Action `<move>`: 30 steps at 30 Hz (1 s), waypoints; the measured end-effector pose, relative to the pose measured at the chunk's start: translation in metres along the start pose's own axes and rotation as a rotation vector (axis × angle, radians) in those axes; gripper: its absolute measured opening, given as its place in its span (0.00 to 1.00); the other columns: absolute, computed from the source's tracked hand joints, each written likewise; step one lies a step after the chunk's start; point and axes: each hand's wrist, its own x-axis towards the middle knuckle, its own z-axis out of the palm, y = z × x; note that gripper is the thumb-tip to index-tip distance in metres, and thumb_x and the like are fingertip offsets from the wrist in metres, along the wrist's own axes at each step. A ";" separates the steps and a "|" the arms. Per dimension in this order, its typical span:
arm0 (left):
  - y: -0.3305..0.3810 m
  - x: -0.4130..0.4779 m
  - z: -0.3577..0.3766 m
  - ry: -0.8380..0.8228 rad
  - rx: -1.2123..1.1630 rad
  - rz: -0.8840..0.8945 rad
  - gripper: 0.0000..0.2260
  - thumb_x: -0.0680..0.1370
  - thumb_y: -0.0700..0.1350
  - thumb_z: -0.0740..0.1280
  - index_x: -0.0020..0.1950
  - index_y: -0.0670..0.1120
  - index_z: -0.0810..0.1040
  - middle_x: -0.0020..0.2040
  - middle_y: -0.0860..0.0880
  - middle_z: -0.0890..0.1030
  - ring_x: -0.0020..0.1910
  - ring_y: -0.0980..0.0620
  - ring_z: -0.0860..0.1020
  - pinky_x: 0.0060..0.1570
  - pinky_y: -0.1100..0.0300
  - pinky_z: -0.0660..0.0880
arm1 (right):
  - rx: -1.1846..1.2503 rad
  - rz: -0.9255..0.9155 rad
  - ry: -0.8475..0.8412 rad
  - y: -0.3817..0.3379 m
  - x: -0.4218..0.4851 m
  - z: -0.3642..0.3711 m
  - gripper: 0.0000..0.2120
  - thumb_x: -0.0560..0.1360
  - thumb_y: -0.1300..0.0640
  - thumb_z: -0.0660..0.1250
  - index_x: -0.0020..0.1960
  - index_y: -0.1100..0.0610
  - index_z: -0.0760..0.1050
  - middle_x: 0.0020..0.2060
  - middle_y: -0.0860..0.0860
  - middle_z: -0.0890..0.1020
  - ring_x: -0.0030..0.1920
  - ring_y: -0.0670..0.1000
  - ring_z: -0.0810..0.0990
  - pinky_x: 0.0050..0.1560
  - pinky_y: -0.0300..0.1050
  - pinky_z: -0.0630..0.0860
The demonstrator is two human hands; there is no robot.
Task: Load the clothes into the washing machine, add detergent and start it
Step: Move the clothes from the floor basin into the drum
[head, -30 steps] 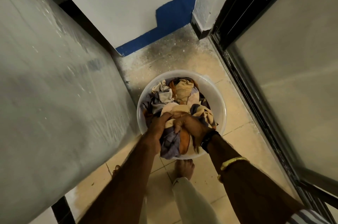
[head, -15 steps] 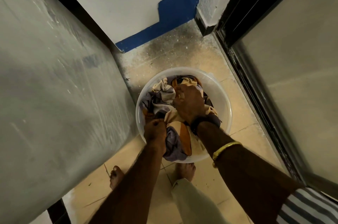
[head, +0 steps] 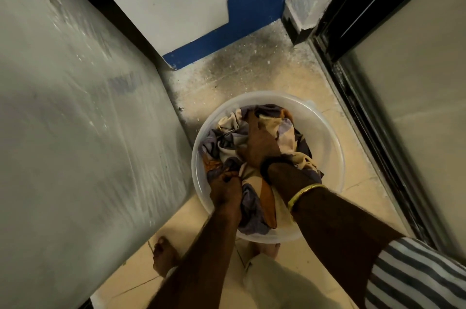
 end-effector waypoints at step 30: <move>0.056 -0.114 -0.028 -0.039 -0.087 0.091 0.13 0.79 0.37 0.63 0.61 0.43 0.80 0.61 0.39 0.80 0.62 0.36 0.77 0.65 0.45 0.74 | -0.021 0.080 0.096 -0.031 -0.154 -0.080 0.18 0.79 0.54 0.65 0.68 0.55 0.75 0.62 0.57 0.80 0.62 0.60 0.77 0.62 0.50 0.74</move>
